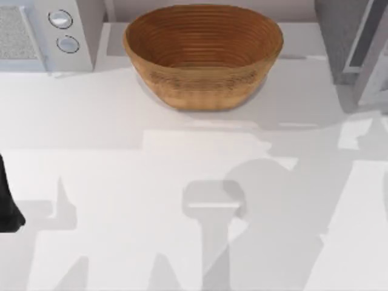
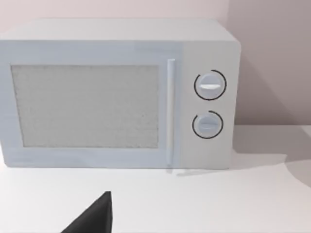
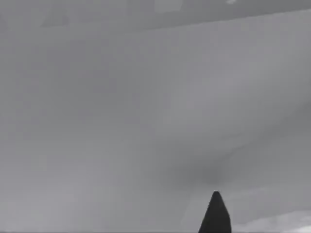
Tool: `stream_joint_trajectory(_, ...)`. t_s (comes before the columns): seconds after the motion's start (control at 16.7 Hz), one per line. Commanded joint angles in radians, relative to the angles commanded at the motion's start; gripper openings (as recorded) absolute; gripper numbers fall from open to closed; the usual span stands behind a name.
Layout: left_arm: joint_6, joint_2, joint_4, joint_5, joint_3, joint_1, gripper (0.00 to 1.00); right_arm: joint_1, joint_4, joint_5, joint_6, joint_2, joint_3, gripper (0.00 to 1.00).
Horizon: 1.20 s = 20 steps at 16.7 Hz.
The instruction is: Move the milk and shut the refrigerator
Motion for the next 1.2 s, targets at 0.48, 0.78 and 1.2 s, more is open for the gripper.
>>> stream_joint_trajectory(0.48, 0.000, 0.000, 0.000, 0.000, 0.000, 0.000, 1.00, 0.115, 0.037, 0.092, 0.073, -0.021, -0.036, 1.00)
stream_joint_trajectory(0.78, 0.000, 0.000, 0.000, 0.000, 0.000, 0.000, 1.00, 0.103, 0.016, 0.096, 0.067, 0.056, 0.035, 1.00)
stream_joint_trajectory(1.2, 0.000, 0.000, 0.000, 0.000, 0.000, 0.000, 1.00, 0.102, -0.047, 0.101, 0.070, 0.305, 0.363, 1.00)
